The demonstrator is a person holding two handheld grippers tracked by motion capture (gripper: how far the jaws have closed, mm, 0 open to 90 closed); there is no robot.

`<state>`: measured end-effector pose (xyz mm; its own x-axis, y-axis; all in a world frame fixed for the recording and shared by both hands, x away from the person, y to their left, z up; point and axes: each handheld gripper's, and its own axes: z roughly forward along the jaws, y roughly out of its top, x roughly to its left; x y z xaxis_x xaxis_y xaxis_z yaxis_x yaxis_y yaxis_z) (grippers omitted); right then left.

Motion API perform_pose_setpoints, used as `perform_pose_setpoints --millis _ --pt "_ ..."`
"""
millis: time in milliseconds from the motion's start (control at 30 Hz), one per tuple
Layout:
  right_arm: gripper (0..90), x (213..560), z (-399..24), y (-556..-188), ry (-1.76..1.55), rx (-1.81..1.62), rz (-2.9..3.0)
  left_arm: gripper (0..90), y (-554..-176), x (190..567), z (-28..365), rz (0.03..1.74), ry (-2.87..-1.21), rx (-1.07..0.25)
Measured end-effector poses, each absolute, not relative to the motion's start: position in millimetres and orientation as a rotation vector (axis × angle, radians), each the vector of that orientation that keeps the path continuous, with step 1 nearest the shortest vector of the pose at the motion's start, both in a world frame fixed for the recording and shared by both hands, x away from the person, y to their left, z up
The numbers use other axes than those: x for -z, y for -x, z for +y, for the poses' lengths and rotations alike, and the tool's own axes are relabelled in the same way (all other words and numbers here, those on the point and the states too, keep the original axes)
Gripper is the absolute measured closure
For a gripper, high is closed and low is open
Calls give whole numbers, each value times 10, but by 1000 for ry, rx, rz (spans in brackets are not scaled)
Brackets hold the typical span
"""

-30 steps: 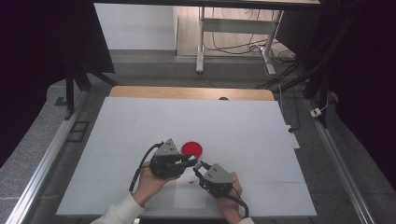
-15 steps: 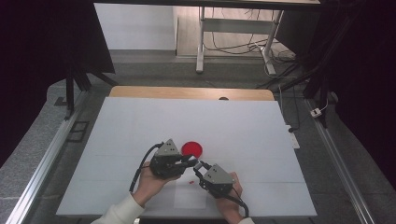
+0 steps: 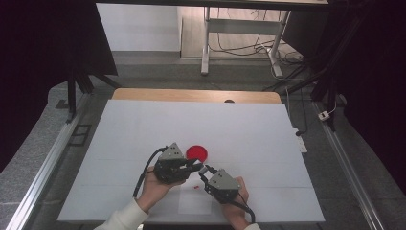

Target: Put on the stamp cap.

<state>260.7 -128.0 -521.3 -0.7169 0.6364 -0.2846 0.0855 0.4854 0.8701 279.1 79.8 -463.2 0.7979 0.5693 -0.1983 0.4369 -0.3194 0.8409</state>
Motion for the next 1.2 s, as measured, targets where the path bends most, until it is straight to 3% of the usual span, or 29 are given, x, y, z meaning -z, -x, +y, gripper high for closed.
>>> perform_pose_setpoints --millis 1200 --pt "644 5208 -1285 -2566 -441 -1154 2151 756 -2870 4727 840 798 -1949 5"
